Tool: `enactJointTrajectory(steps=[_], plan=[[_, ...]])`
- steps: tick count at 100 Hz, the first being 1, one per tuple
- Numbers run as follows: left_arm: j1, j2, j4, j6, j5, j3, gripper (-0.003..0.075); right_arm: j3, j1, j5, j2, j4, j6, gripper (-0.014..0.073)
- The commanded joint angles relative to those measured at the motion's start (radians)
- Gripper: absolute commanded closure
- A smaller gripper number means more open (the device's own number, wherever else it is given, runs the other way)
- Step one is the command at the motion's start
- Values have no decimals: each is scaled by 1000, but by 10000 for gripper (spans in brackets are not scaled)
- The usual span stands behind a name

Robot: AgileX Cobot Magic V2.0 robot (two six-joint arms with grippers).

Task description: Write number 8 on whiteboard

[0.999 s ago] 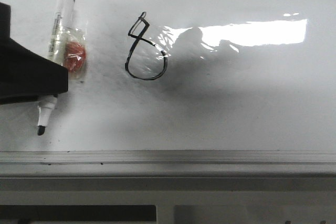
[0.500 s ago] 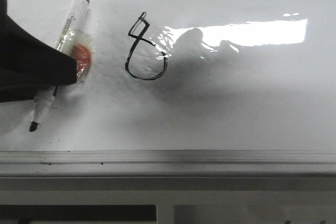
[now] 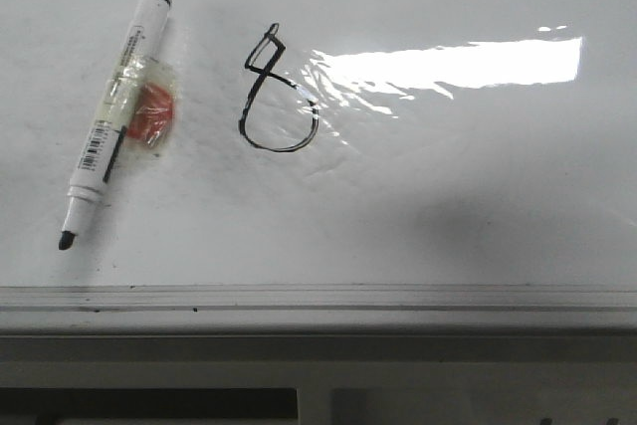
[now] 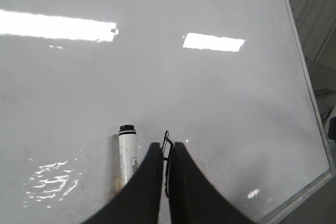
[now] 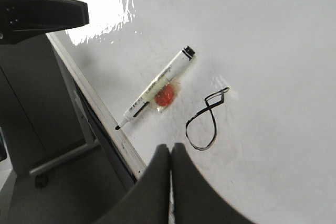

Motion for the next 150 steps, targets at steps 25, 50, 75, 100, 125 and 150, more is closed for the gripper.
enactJointTrajectory(steps=[25,50,75,100,125,150], plan=[[2,-244,83,37,-63,166,741,353,-5,-209,-398,-24,0,657],[2,-258,83,37,-60,202,741,439,-5,-210,-533,-24,0,657],[2,-258,83,37,-60,204,741,441,-5,-210,-533,-24,0,657],[2,-258,83,37,-60,204,741,441,-5,-210,-533,-24,0,657],[22,-263,84,37,-142,303,741,441,-5,-210,-533,-24,0,657],[322,-263,198,-94,-149,334,741,441,-5,-210,-533,-24,0,657]])
